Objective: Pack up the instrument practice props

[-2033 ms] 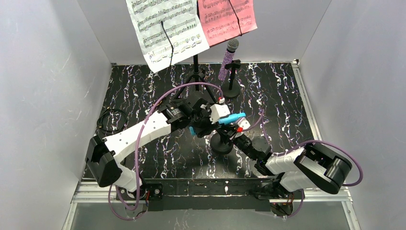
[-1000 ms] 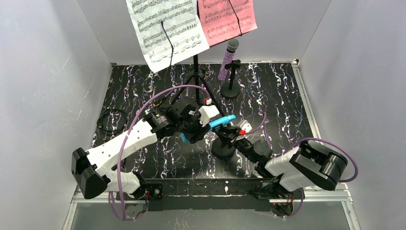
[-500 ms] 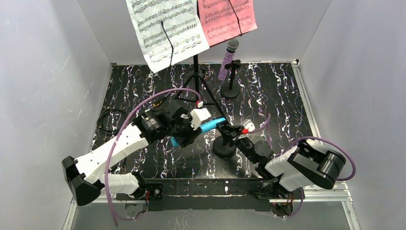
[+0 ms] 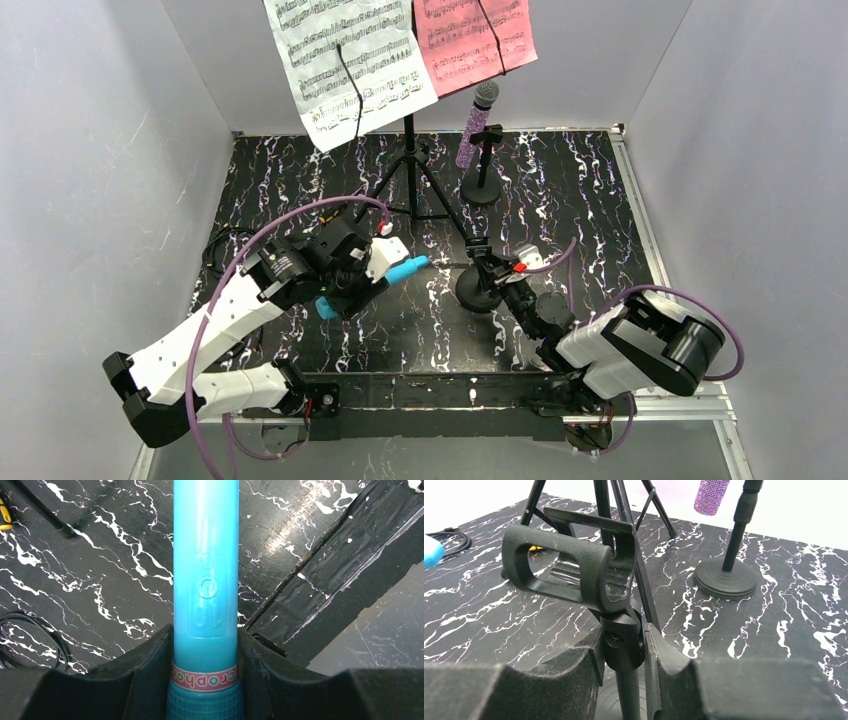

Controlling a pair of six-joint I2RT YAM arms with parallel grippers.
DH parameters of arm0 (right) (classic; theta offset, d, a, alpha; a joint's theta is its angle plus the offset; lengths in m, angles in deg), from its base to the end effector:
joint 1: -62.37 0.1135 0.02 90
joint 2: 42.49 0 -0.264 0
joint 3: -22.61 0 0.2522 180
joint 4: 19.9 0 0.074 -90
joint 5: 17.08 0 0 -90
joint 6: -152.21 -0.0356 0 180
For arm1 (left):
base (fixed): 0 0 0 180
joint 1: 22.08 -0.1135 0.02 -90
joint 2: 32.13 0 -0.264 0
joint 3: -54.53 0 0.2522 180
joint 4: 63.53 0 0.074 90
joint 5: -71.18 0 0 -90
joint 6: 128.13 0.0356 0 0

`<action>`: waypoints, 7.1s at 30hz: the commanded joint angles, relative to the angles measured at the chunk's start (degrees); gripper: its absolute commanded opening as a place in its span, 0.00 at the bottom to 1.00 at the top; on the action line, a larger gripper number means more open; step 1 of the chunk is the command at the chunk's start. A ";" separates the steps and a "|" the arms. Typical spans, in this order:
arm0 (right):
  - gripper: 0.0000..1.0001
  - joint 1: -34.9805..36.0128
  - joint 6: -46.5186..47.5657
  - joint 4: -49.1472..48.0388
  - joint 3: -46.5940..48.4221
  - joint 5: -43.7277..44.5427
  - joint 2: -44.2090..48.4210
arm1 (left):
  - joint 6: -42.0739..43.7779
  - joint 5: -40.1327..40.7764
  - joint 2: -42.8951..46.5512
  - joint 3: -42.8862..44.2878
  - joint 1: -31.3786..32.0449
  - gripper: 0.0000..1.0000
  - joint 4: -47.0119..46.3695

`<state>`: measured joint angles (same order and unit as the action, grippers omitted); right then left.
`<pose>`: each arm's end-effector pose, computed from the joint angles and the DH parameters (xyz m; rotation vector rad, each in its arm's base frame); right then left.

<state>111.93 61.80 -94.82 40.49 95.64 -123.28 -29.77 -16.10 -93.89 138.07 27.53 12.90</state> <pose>0.1383 0.1411 0.1718 -0.2571 1.3688 0.4590 0.1261 -0.1457 0.3503 1.2133 2.2299 -0.2285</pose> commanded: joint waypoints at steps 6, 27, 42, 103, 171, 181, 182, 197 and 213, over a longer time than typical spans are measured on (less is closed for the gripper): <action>0.51 -0.55 2.65 14.25 -1.73 -1.62 11.91 | 3.45 -1.00 1.32 5.13 -0.15 0.00 2.34; 0.87 -0.59 11.84 96.68 30.55 -28.15 53.08 | 16.62 -9.81 -2.57 16.44 -0.13 0.00 4.28; 0.89 -0.54 26.23 117.41 60.38 -46.84 30.49 | 21.32 -8.93 -10.20 26.92 3.82 0.00 4.21; 0.01 -0.66 12.40 116.08 54.94 16.33 38.63 | -8.04 14.40 26.86 -18.77 6.73 0.98 -35.28; 0.57 -61.11 10.38 91.86 62.32 -29.32 -32.19 | -1.77 21.45 23.42 -39.46 -1.22 0.98 -58.12; 0.64 -60.86 10.22 92.01 62.30 -29.63 -31.27 | -1.48 21.44 23.35 -39.37 -1.21 0.98 -57.93; 0.66 -60.82 10.05 91.84 62.32 -30.32 -30.84 | -1.43 21.45 23.40 -39.37 -1.19 0.98 -57.93; 0.85 -60.70 7.85 91.89 59.38 -34.16 -16.21 | -1.23 22.14 23.50 -39.28 -1.20 0.98 -57.68; 0.84 -47.13 13.07 98.62 44.70 -54.31 11.91 | -1.85 21.09 22.80 -39.37 -1.21 0.98 -58.09</action>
<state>60.98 71.83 0.06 87.86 49.17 -116.53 -31.50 5.30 -70.79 96.96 26.61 -44.95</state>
